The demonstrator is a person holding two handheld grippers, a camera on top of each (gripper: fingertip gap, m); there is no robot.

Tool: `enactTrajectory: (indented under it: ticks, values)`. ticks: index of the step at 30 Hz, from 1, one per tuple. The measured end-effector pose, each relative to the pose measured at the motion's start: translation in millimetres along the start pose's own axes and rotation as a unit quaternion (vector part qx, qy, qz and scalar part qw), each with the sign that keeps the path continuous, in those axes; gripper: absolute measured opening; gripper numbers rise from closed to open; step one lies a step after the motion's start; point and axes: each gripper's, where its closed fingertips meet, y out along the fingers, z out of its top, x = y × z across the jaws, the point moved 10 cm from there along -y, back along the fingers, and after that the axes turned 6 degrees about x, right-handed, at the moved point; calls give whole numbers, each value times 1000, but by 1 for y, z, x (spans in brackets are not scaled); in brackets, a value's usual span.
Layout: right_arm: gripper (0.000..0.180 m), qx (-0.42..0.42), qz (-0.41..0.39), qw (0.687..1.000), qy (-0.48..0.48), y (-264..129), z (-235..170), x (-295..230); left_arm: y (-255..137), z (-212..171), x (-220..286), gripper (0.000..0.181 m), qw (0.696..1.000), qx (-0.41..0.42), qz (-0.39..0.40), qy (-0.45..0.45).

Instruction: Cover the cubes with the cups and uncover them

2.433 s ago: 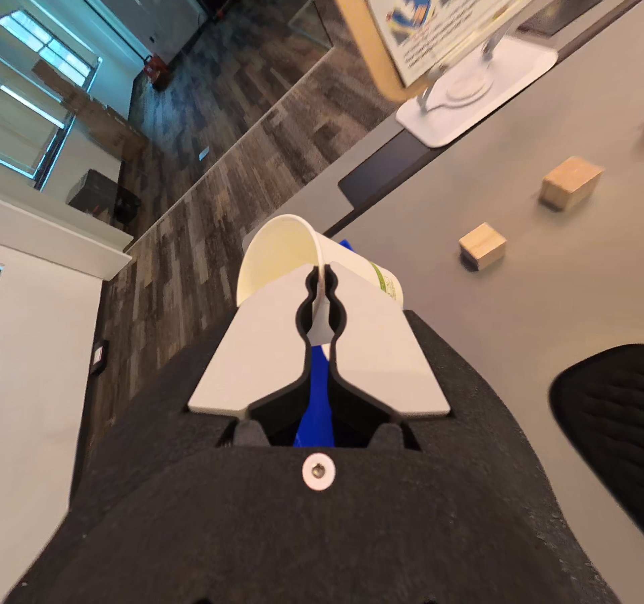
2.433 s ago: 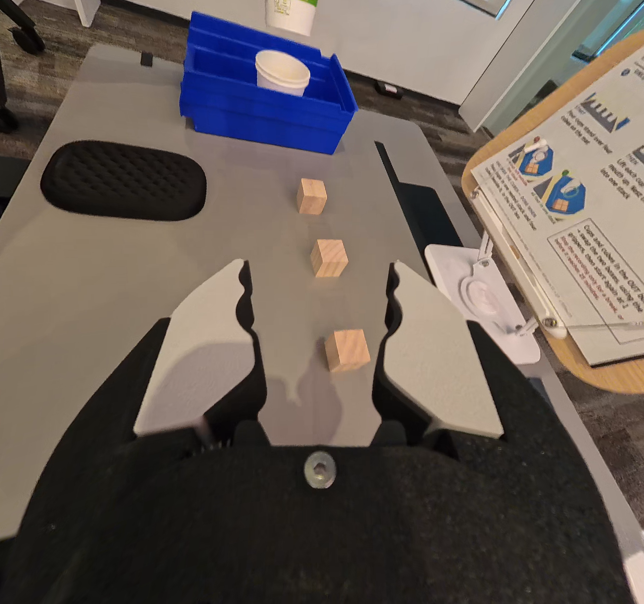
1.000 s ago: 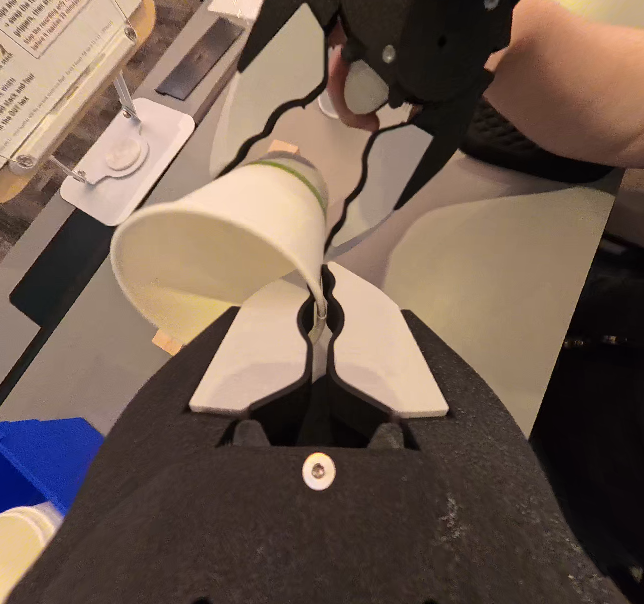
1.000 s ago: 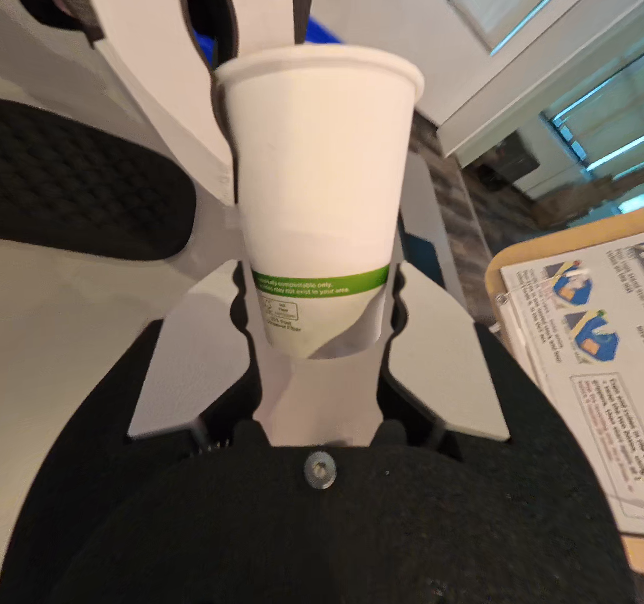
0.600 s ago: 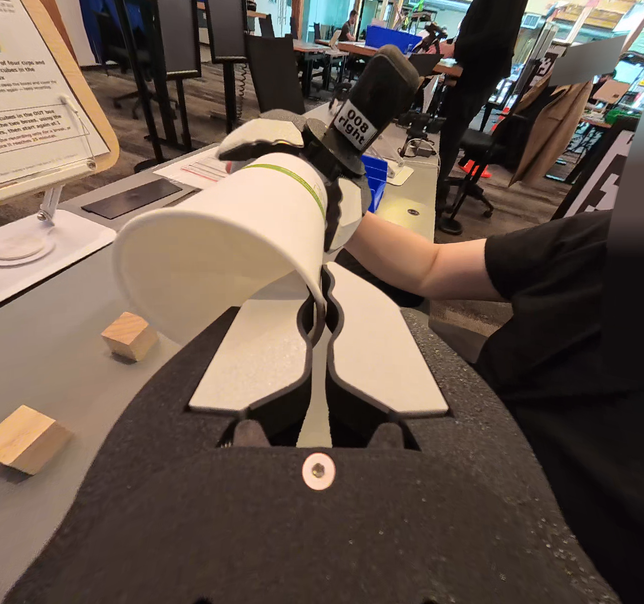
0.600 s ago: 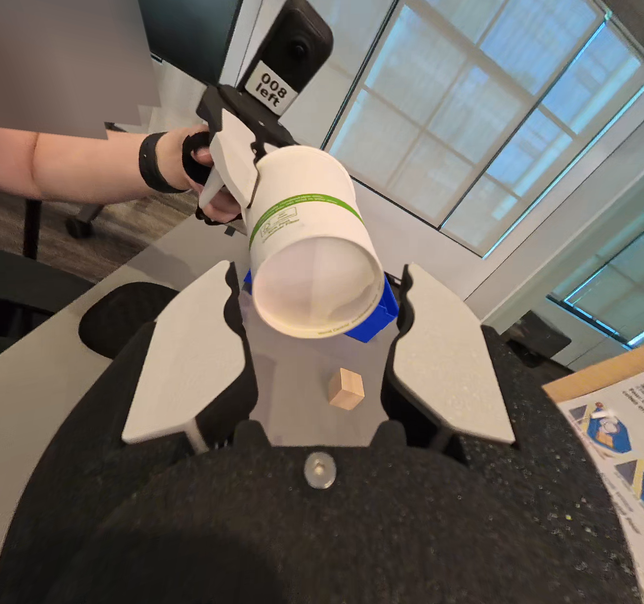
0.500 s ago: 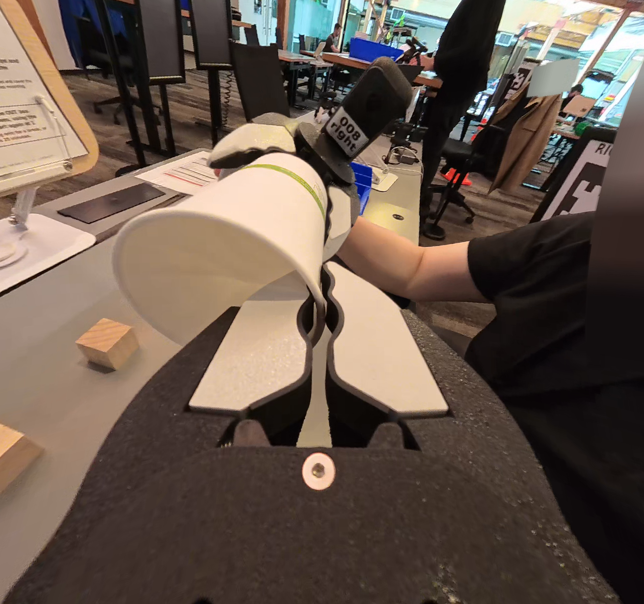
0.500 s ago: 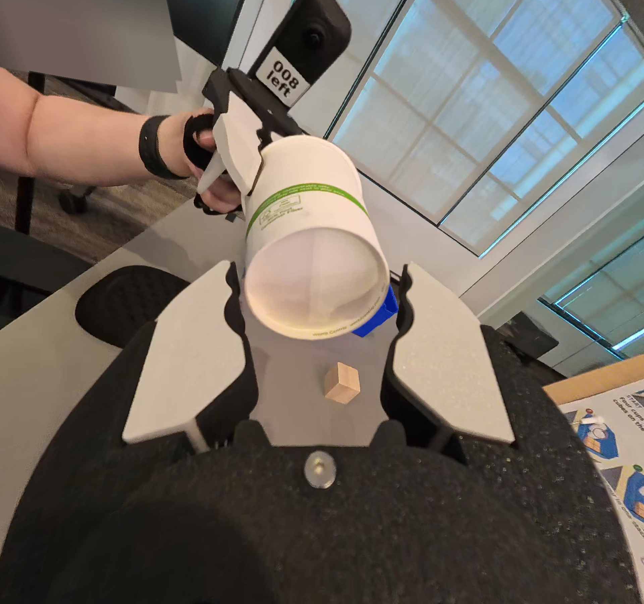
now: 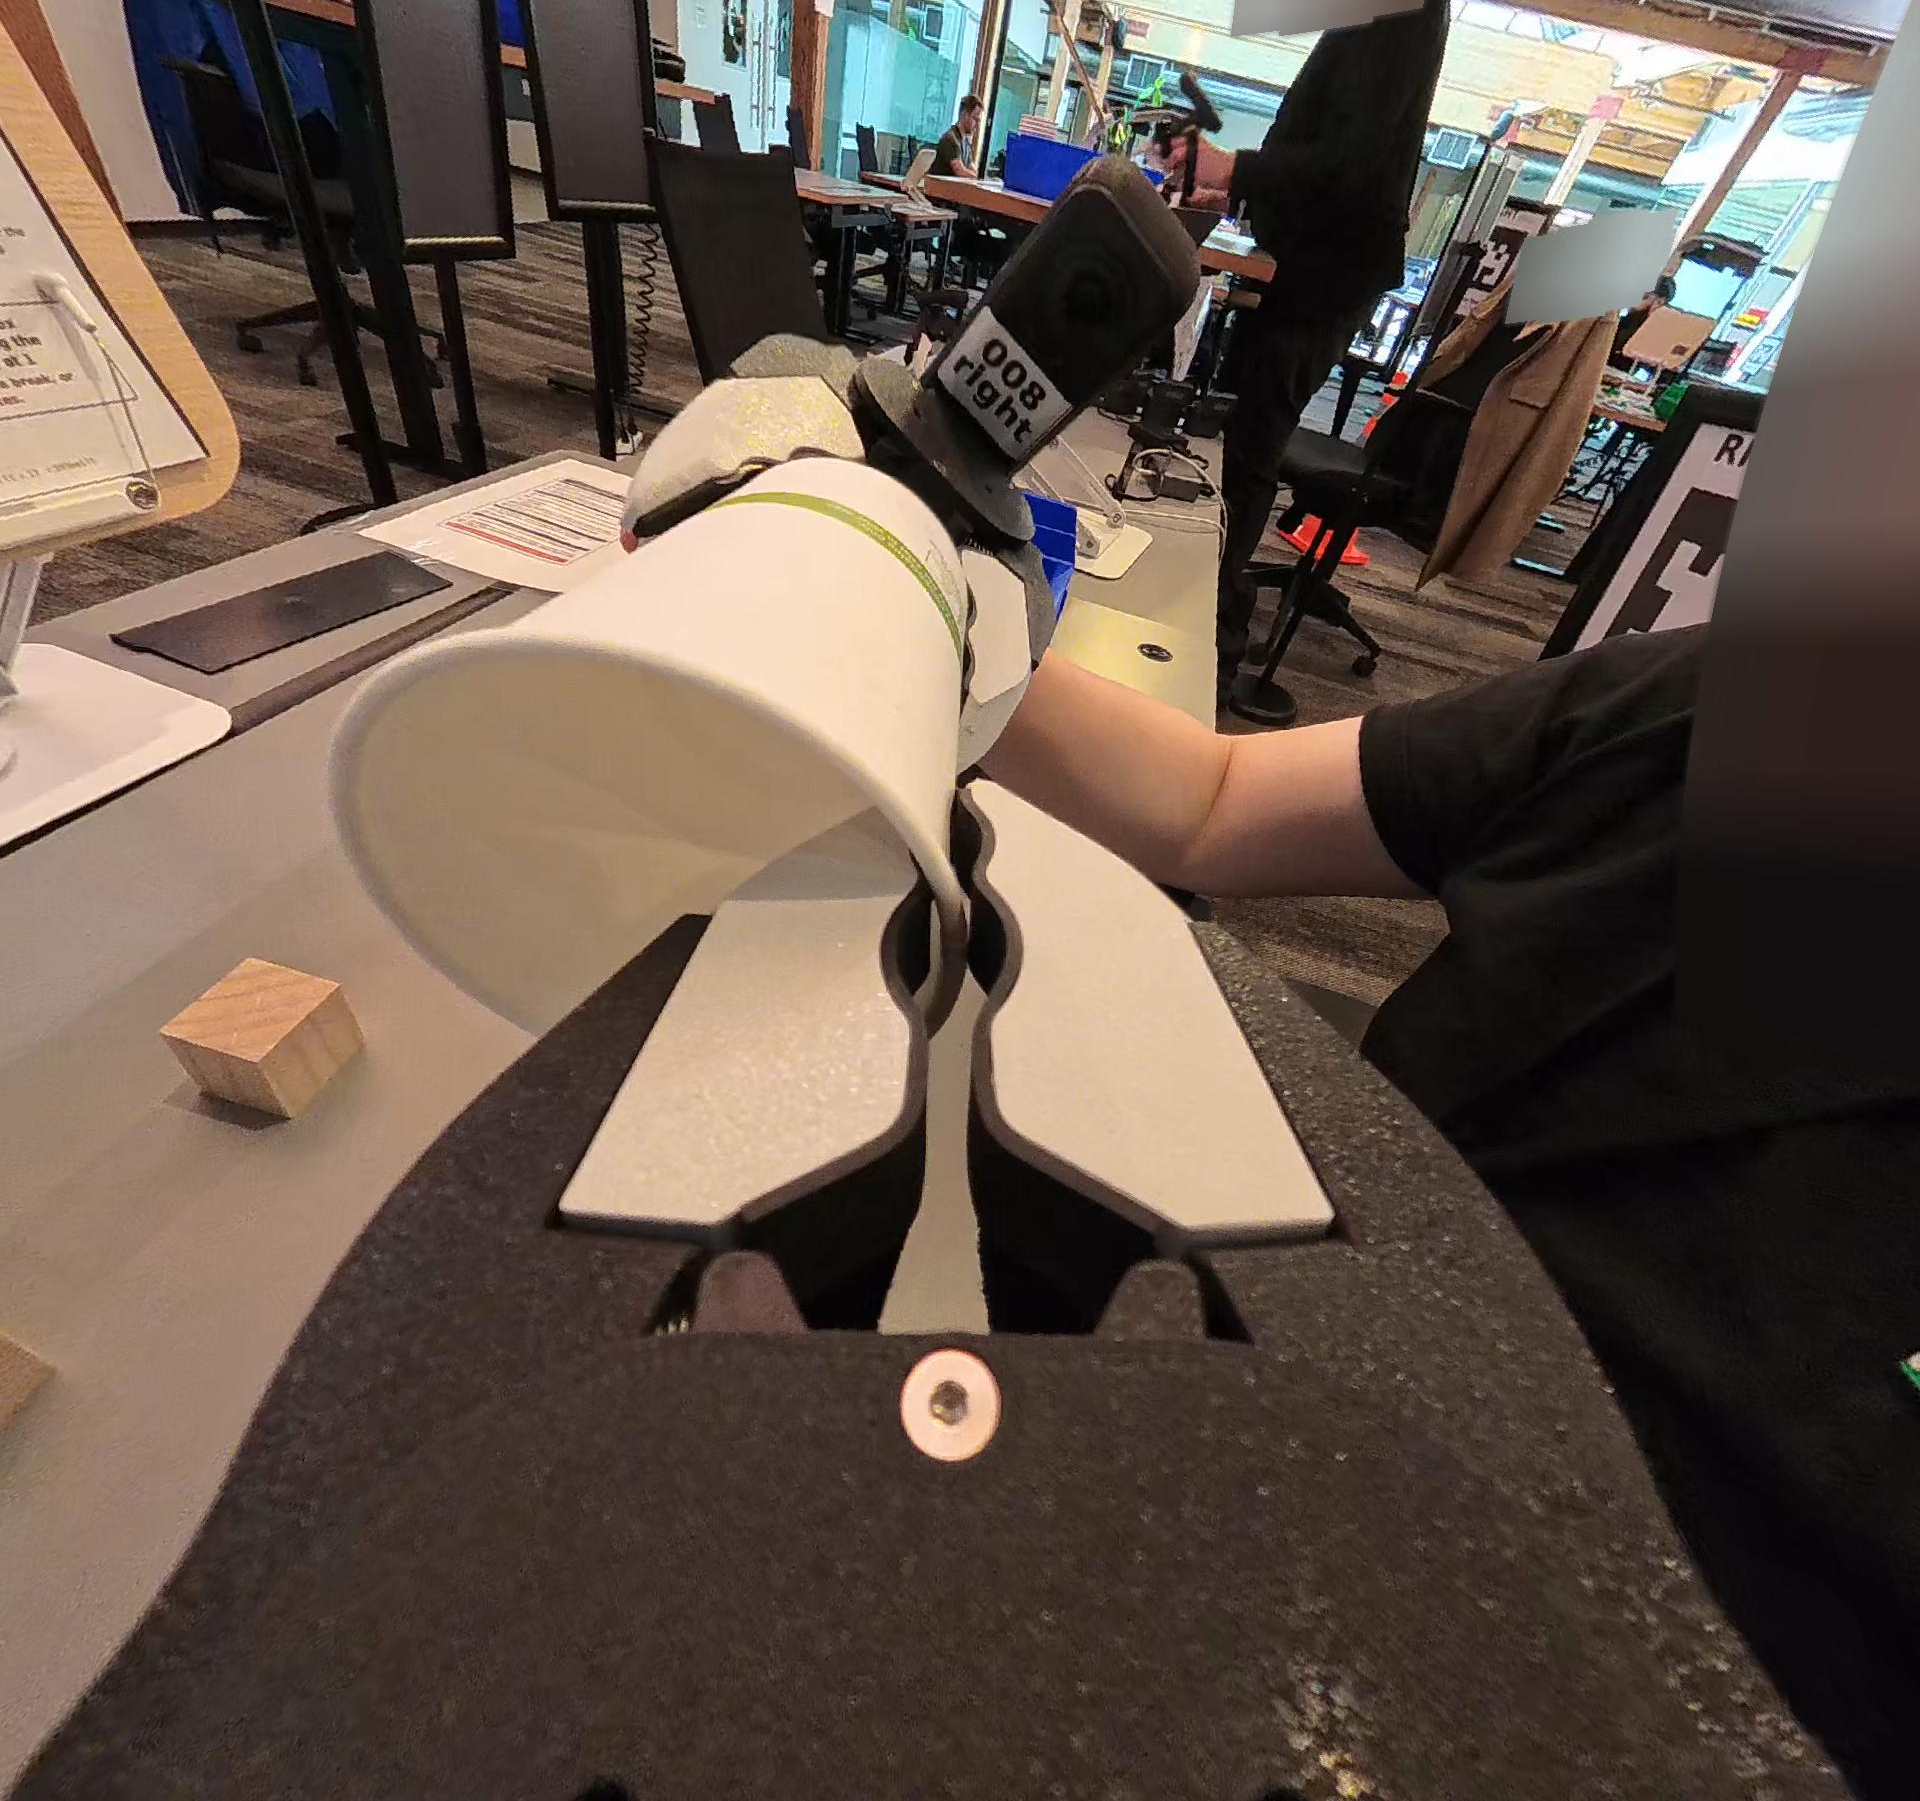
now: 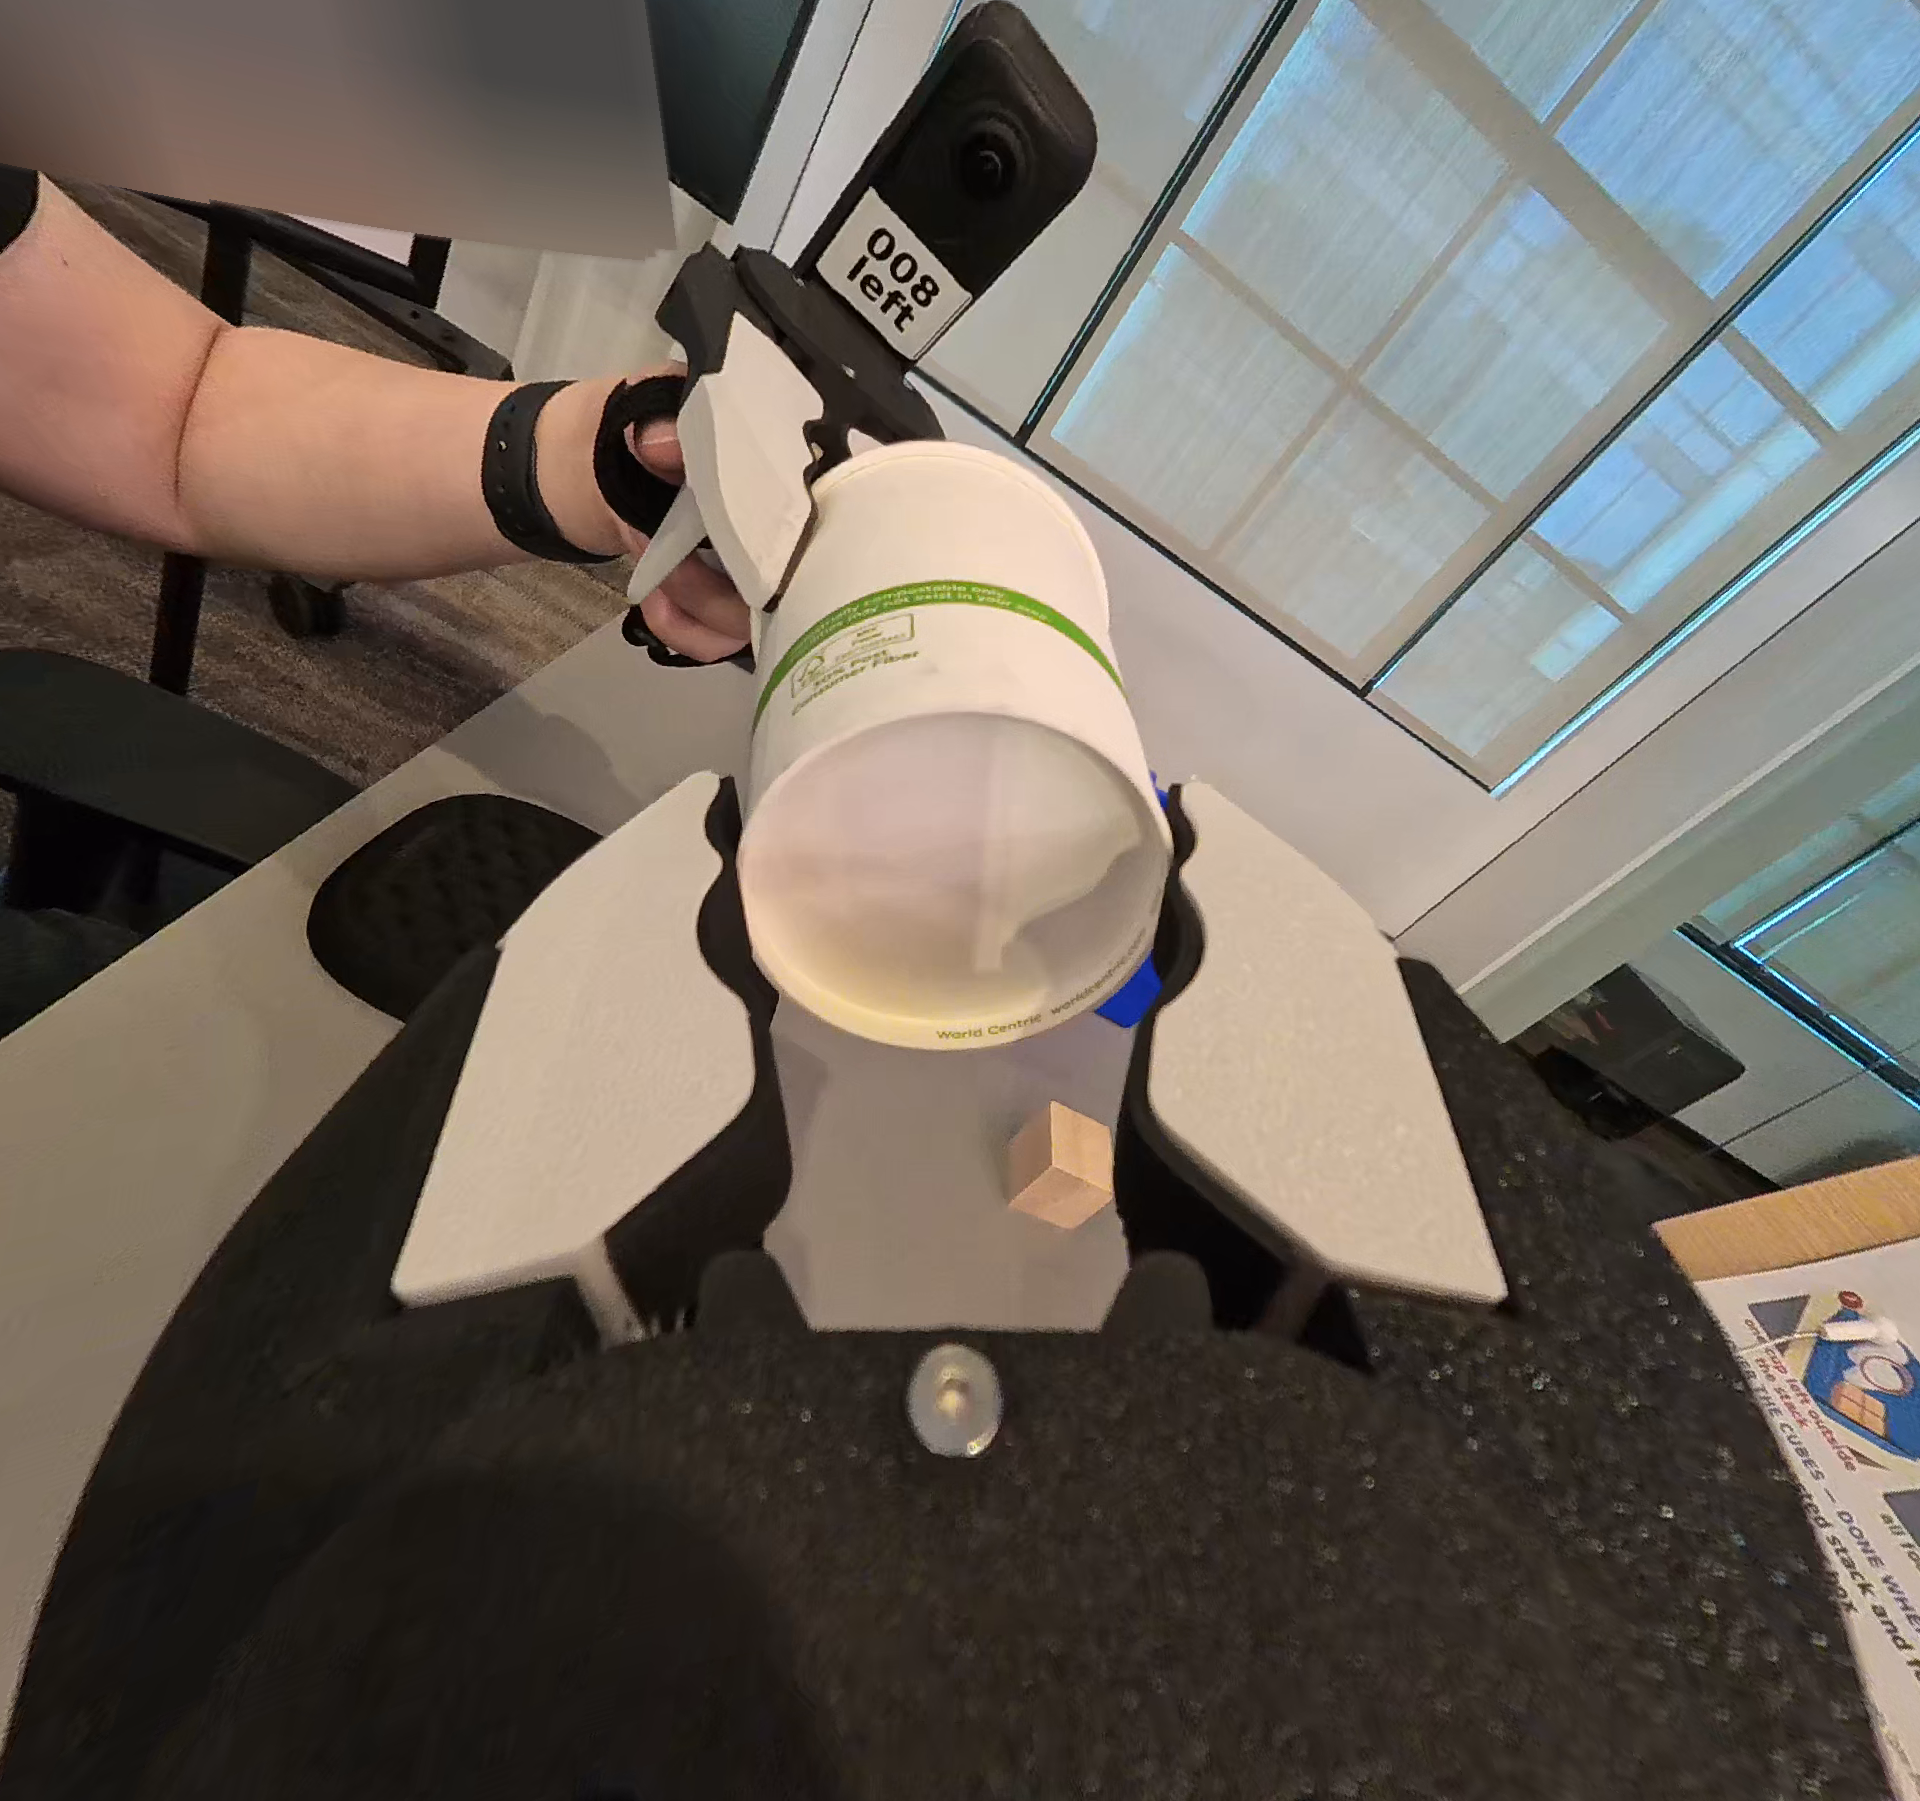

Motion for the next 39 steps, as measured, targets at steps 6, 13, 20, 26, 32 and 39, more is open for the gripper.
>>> enactTrajectory:
  ticks: [6,13,20,26,32,39]
  values:
    - [76,-27,20,999,-5,-1,3,-1,0,-2,3,19,1000,2,10,1]
    - [76,-61,15,998,-30,0,3,-3,-14,-14,1,45,999,14,52,11]
    - [76,-153,-24,986,-58,-25,9,10,-54,-49,-1,48,983,53,172,30]
    - [76,-275,-113,955,17,-97,18,44,-81,-86,17,44,967,107,228,40]
    - [76,-450,-64,883,120,-114,-6,80,-89,-105,17,39,968,115,222,11]
    - [76,-611,21,777,150,-86,-57,109,-76,-109,23,39,974,97,207,3]
